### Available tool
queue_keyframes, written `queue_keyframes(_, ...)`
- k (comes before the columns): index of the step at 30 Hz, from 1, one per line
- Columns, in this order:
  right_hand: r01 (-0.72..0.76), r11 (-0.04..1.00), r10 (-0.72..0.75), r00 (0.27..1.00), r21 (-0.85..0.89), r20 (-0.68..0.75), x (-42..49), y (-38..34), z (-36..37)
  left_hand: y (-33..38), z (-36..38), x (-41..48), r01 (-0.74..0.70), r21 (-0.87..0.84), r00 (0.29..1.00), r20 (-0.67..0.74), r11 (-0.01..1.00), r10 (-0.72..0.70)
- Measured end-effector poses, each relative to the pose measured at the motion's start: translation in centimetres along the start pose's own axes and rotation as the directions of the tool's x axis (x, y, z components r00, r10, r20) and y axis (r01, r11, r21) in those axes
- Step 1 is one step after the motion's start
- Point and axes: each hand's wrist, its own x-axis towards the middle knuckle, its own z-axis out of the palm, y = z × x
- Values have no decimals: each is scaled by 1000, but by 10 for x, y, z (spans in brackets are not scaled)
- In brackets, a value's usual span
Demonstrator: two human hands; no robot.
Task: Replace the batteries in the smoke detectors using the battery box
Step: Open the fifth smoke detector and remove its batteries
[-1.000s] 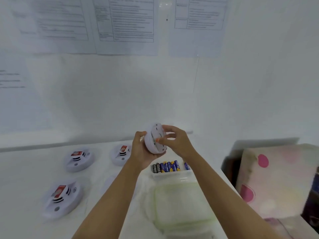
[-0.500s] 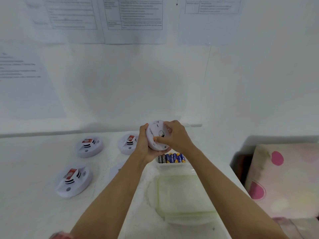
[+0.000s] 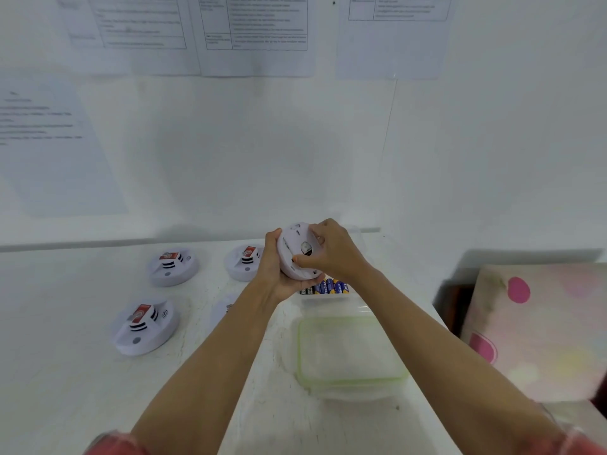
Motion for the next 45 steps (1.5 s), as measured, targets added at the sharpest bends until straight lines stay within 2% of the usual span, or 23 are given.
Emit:
queue_keyframes(17, 16, 999, -15, 1000, -28, 12, -12, -7, 1, -5, 2, -11, 14, -47, 1000, 7, 999, -13)
queue_keyframes(24, -72, 991, 80, 994, 108, -68, -13, -11, 4, 0, 3, -10, -13, 14, 1000, -18, 1000, 14)
queue_keyframes(33, -20, 997, 21, 1000, -70, 9, -11, -17, 3, -2, 4, -12, 0, -11, 999, -51, 1000, -1)
queue_keyframes(45, 42, 990, -39, 999, -137, 27, -8, -9, 4, -5, 7, -11, 32, -26, 997, -69, 999, -33)
